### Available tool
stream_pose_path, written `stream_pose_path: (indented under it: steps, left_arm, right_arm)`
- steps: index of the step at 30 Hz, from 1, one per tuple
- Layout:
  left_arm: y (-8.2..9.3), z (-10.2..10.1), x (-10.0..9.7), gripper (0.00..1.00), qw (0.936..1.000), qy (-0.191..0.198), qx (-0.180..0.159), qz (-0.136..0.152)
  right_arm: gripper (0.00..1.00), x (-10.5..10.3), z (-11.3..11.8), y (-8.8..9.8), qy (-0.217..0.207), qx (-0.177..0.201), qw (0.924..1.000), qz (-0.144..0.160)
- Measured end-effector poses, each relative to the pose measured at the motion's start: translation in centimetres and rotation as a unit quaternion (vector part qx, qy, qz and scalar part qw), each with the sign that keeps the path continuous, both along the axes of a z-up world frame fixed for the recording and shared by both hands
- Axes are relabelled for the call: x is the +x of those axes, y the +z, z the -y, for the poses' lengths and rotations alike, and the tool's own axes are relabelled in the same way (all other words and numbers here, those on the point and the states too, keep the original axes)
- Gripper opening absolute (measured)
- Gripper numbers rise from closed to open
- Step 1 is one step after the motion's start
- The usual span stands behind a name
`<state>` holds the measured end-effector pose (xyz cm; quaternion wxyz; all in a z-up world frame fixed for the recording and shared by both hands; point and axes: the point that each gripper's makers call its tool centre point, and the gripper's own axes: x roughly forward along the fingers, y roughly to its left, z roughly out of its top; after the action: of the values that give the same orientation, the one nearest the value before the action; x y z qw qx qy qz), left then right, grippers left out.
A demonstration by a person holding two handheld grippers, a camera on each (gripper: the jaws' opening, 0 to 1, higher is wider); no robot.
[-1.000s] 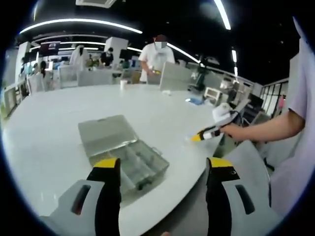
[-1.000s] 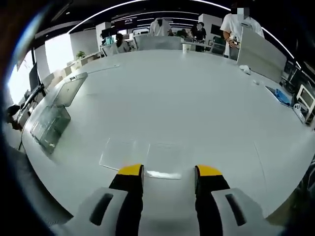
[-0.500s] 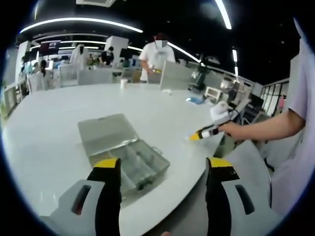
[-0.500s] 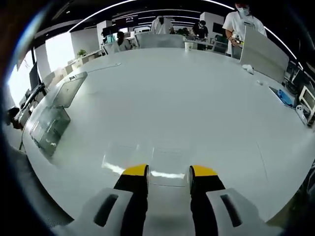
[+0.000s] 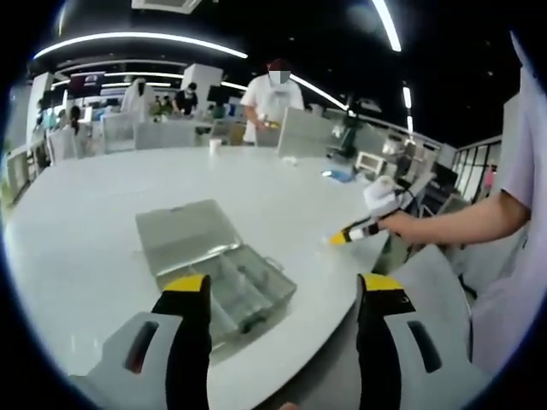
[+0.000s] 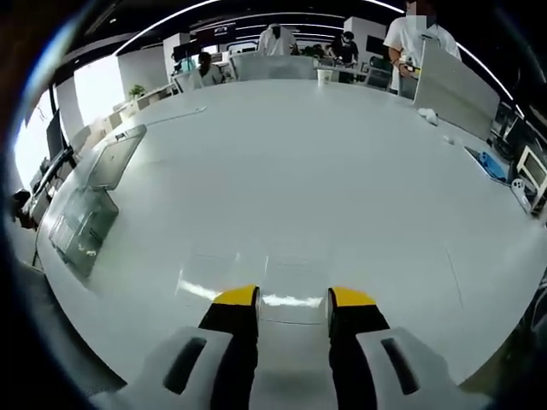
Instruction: Insert the divider into the dual guide fixture by aligning both edges with the guide slots and pushing it downward to the bottom, including one-sided entry, uneven engagement, binding, and posture correction.
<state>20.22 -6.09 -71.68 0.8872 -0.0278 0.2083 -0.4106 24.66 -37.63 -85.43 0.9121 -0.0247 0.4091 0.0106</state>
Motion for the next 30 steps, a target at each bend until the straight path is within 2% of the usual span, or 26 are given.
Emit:
stream_pose_path:
  steps: [5,6,8,21,30]
  left_arm:
    - [0.0,-0.1,0.1,0.67,1.0,0.001,0.001,0.001]
    - [0.0,-0.1,0.1,0.67,1.0,0.002,0.001,0.001]
    - [0.0,-0.1,0.1,0.67,1.0,0.001,0.001,0.001]
    - [0.1,0.3,0.3,0.67,1.0,-0.004,-0.002,0.001]
    - [0.1,0.5,0.3,0.67,1.0,-0.008,-0.004,0.0]
  right_arm:
    - [0.26,0.4,0.5,0.1,-0.006,-0.001,1.0,0.004]
    - [0.26,0.3,0.8,0.0,-0.006,-0.011,0.9999,0.002]
    - [0.26,0.7,1.0,-0.4,-0.004,0.003,1.0,0.002]
    - [0.26,1.3,2.9,-1.2,-0.012,-0.001,0.9999,0.008]
    - [0.26,1.5,2.8,-0.9,-0.015,0.004,0.9997,0.019]
